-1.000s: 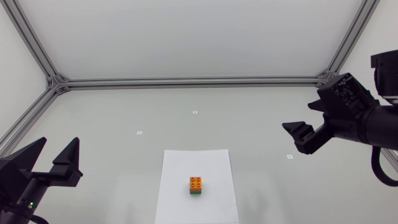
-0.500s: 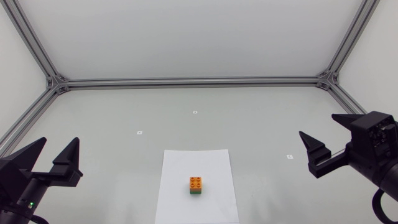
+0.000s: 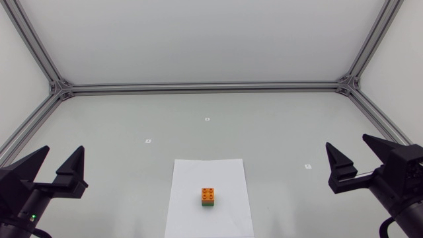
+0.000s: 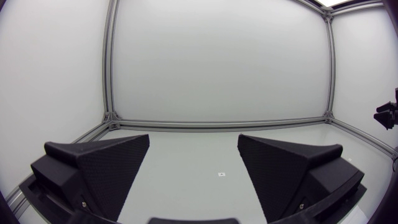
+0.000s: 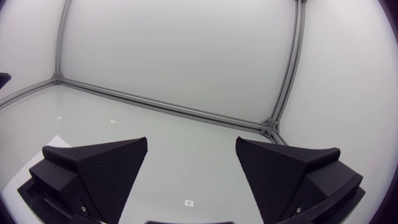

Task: Pick up the orange 2x2 brick with the right arm and stack it on top of the green 2x2 brick in the center

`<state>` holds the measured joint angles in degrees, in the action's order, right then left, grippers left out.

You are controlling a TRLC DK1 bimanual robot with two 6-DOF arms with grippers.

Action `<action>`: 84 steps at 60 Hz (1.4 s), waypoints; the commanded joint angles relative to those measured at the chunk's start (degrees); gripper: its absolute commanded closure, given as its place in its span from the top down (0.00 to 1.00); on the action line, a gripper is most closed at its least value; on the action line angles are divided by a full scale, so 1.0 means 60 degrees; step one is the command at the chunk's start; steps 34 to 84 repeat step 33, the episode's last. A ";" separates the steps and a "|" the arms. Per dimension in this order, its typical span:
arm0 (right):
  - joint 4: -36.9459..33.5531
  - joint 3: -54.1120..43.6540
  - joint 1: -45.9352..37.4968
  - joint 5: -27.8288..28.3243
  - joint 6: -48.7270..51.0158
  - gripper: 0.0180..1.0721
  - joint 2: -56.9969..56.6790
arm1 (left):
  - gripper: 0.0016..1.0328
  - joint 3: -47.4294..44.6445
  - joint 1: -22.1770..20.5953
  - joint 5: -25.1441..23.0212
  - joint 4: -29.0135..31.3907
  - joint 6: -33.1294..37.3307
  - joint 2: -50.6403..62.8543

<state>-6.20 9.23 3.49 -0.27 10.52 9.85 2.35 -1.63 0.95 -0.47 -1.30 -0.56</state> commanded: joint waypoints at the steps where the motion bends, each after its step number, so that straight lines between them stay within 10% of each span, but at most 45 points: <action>1: 0.0327 -0.0509 -0.0185 0.0008 -0.0660 0.96 -0.0441 | 0.96 -0.0392 0.0008 -0.0027 0.0108 0.0056 -0.0054; 84: 0.1033 -0.1539 -0.0581 0.0046 -0.1754 0.96 -0.1641 | 0.96 -0.0392 0.0008 -0.0027 0.0108 0.0056 -0.0054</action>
